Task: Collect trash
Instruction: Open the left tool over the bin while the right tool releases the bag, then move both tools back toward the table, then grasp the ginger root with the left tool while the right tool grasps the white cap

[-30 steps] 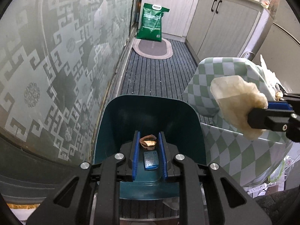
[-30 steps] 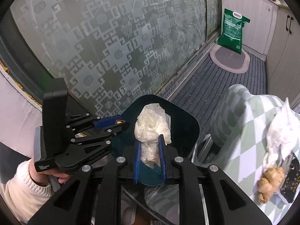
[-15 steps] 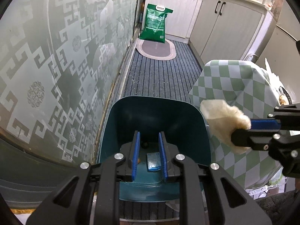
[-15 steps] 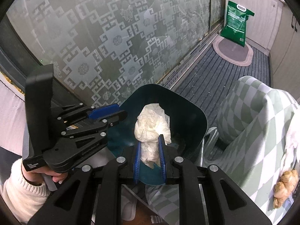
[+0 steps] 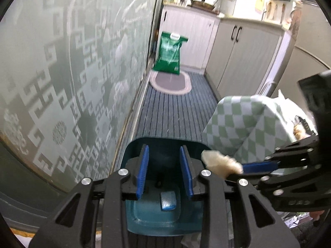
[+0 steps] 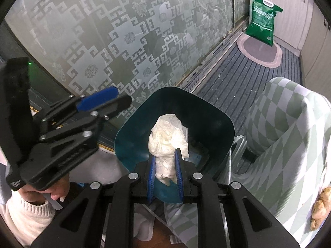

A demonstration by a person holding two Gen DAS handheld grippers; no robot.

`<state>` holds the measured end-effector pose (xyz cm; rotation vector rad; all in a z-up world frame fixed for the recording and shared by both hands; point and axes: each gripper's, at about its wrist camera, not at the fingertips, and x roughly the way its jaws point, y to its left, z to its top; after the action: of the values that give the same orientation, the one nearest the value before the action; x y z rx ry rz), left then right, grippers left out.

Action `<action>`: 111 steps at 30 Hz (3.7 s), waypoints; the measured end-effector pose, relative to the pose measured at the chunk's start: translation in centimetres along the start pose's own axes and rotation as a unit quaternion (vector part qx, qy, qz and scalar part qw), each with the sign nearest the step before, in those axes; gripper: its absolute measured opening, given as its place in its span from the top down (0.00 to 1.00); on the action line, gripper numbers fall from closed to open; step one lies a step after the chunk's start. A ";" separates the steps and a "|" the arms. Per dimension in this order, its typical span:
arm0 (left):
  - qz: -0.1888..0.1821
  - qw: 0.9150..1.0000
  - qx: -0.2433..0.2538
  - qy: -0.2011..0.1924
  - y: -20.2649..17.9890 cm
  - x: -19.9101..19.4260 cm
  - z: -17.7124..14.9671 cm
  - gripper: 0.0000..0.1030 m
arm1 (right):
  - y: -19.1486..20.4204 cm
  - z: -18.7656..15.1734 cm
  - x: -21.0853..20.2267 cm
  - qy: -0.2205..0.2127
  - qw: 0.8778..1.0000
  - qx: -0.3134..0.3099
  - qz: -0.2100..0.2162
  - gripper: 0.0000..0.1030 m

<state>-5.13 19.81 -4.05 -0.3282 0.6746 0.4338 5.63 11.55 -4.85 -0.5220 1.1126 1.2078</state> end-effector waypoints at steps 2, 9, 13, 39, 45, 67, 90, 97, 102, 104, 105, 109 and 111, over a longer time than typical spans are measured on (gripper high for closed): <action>-0.005 1.000 0.003 -0.014 -0.2 -0.6 0.2 0.66 | -0.1 0.0 0.2 0.001 1.000 0.003 0.003 0.83; -0.016 0.998 0.004 -0.054 -0.5 -2.1 0.7 0.59 | -0.2 -0.1 0.3 0.003 1.000 0.007 0.003 0.81; -0.023 0.997 0.000 -0.072 -0.5 -2.8 0.9 0.55 | -0.3 -0.1 0.3 0.000 1.000 0.008 0.003 0.78; -0.117 0.983 0.013 -0.143 -5.7 -5.4 2.5 0.46 | -5.2 -0.8 -11.2 -0.170 0.983 0.053 -0.056 0.69; -0.153 0.978 0.032 -0.135 -8.9 -4.9 2.3 0.45 | -8.6 -3.4 -14.3 -0.185 0.976 0.078 -0.089 0.68; -0.168 0.976 0.123 -0.060 -22.0 0.4 -0.4 0.45 | -16.8 -13.1 -22.5 -0.223 0.954 0.147 -0.134 0.65; -0.120 0.983 0.135 -0.030 -24.2 3.1 -0.8 0.64 | -19.4 -17.8 -21.9 -0.175 0.957 0.129 -0.194 0.57; -0.132 0.983 0.122 -0.038 -24.0 2.6 -0.5 0.64 | -18.5 -17.6 -19.5 -0.134 0.958 0.074 -0.242 0.57; -0.142 0.983 0.112 -0.042 -23.5 2.1 -0.2 0.65 | -18.2 -17.3 -18.7 -0.120 0.955 0.059 -0.265 0.57; -0.144 0.982 0.111 -0.043 -23.4 2.0 -0.1 0.65 | -18.5 -17.5 -18.6 -0.117 0.954 0.062 -0.268 0.57; -0.145 0.982 0.111 -0.044 -23.3 1.9 -0.1 0.65 | -18.6 -17.5 -18.5 -0.116 0.955 0.064 -0.266 0.57; -0.152 0.981 0.105 -0.051 -23.1 1.5 0.0 0.65 | -18.7 -17.4 -18.4 -0.116 0.954 0.063 -0.270 0.57; -0.157 0.981 0.100 -0.058 -22.9 1.1 0.1 0.65 | -18.6 -17.4 -18.3 -0.116 0.954 0.060 -0.270 0.60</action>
<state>6.79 0.42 -1.24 -0.2123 0.5352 0.0821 16.70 -17.39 0.01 -0.5312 0.7667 0.6953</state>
